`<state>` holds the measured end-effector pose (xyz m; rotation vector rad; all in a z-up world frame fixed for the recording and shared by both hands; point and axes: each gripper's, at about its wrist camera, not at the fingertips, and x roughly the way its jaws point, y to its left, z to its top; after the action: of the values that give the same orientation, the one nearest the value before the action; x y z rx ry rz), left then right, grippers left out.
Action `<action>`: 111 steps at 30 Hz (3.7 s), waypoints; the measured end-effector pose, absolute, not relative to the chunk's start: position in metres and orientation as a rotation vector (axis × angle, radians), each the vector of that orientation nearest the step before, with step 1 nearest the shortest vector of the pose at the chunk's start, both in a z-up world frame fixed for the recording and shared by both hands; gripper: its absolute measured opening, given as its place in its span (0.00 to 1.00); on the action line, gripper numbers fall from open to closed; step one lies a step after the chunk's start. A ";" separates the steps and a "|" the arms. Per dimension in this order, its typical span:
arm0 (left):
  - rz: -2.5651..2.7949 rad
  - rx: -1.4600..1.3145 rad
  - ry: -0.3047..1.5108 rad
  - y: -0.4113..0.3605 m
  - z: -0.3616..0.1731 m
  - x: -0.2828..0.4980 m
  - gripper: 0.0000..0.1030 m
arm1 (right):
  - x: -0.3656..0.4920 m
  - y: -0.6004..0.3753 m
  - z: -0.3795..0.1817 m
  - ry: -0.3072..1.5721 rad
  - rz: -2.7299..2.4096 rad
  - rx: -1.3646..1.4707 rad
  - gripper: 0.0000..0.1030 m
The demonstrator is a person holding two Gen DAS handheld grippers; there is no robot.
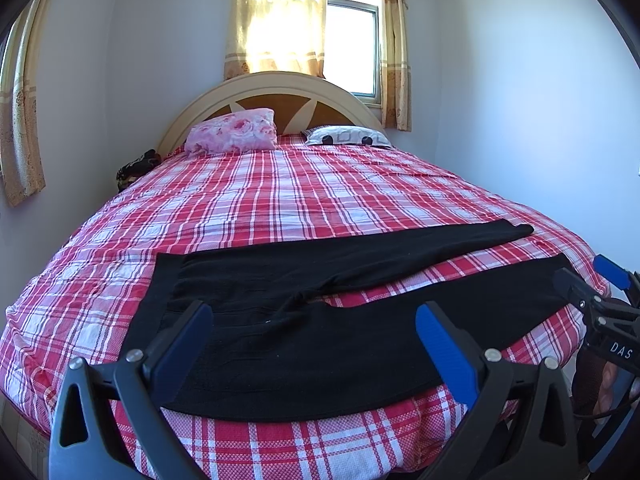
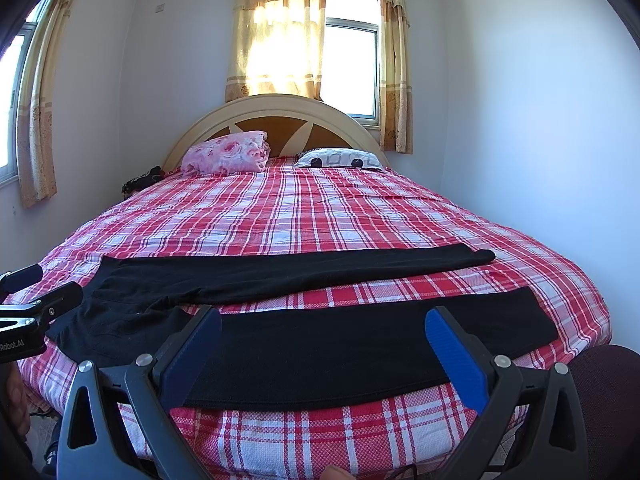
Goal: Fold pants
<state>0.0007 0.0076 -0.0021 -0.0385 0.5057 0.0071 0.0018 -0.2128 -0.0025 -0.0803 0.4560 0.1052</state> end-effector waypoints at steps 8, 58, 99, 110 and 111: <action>0.006 -0.039 0.506 0.008 -0.002 0.001 1.00 | 0.002 -0.212 -0.003 0.457 0.105 -0.079 0.99; 0.224 -0.053 0.725 0.191 -0.054 0.174 1.00 | 0.193 -0.342 -0.020 0.700 0.073 0.027 0.79; 0.110 -0.275 1.022 0.282 -0.118 0.277 0.57 | 0.456 -0.491 -0.119 1.108 -0.075 0.020 0.19; 0.076 -0.245 1.019 0.263 -0.125 0.269 0.63 | 0.452 -0.496 -0.120 1.092 -0.065 0.054 0.19; 0.075 -0.239 1.020 0.262 -0.125 0.268 0.62 | 0.452 -0.497 -0.119 1.091 -0.064 0.060 0.19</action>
<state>0.2680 0.2624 -0.1252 -0.2390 1.0195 0.0745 0.4518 -0.4966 -0.1194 0.0601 1.0905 -0.0641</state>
